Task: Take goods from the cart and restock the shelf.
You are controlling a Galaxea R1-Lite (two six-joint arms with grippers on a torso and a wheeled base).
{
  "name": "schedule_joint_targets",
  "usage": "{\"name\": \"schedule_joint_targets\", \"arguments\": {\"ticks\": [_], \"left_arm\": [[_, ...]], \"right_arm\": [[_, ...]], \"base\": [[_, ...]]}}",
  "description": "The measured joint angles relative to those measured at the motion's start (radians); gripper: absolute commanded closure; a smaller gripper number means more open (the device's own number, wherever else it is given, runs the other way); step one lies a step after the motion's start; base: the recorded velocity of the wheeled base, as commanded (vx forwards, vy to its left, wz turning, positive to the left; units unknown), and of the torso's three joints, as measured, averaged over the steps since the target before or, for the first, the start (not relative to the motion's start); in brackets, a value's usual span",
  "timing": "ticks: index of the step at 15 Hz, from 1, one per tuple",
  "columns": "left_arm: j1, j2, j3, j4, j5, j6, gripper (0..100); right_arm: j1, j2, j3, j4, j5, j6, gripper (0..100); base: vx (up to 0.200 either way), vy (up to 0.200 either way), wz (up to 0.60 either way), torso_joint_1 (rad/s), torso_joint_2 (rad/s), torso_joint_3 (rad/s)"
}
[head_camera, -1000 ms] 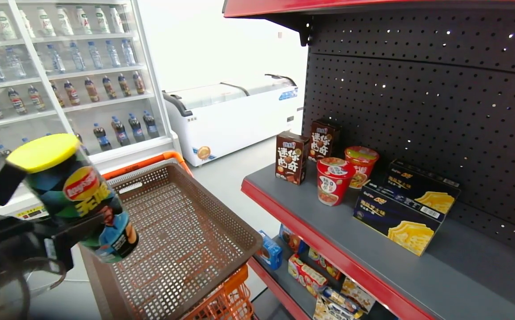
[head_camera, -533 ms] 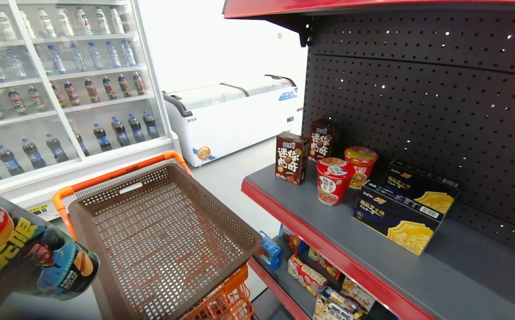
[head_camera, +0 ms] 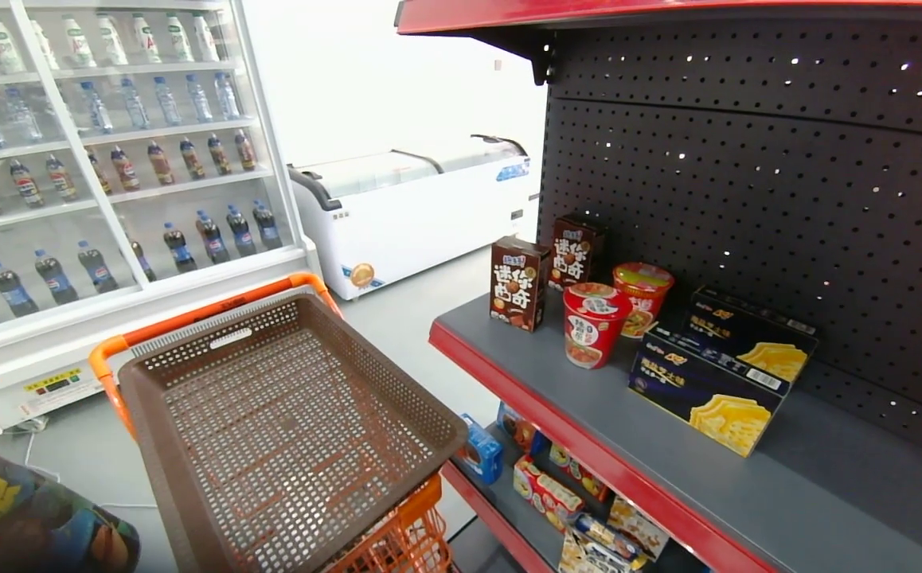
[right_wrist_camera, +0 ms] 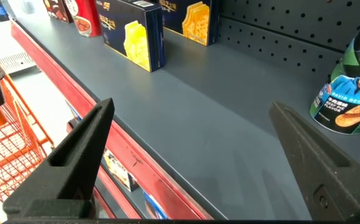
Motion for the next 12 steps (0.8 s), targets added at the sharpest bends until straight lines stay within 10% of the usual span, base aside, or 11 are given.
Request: {"name": "schedule_joint_targets", "arguments": {"ticks": [12], "left_arm": [[0.000, -0.056, -0.001, 0.002, 0.004, 0.000, 100]], "right_arm": [[0.000, 0.000, 0.000, 0.000, 0.004, 0.000, 0]], "base": [[0.000, 0.000, -0.60, 0.003, 0.00, 0.001]]}}
